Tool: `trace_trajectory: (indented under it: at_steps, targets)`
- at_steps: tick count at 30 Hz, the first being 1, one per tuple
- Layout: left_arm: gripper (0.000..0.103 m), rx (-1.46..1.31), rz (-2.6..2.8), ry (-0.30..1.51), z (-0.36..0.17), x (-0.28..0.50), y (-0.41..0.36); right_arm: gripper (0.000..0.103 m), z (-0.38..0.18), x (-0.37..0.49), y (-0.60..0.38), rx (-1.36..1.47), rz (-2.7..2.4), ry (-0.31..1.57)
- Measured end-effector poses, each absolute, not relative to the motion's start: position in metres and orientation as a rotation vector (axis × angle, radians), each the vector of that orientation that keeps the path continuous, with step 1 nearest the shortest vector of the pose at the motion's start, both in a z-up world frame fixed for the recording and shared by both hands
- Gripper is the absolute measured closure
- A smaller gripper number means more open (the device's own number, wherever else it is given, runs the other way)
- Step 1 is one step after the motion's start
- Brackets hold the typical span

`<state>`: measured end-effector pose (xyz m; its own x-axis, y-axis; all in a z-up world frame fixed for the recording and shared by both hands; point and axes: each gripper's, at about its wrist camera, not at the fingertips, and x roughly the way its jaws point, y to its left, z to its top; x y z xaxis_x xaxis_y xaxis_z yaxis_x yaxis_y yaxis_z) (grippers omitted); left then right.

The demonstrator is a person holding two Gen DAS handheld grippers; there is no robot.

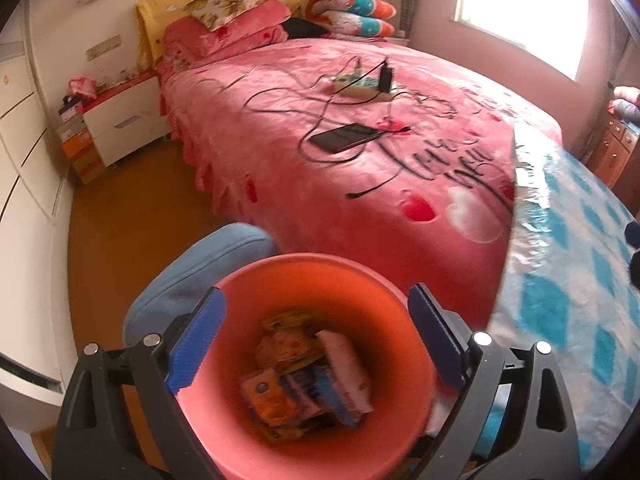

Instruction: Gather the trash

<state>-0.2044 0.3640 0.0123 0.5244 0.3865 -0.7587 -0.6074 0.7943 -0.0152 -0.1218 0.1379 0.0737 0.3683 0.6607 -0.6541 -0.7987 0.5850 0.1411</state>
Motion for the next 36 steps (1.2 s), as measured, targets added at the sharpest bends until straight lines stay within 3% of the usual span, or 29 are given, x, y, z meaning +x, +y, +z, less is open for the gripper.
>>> trace_trajectory:
  at_steps: [36]
  targets:
    - [0.009,-0.095,0.281,0.774,0.054,-0.131,0.197,0.012,0.082,-0.124,-0.034,-0.114,0.591,0.668]
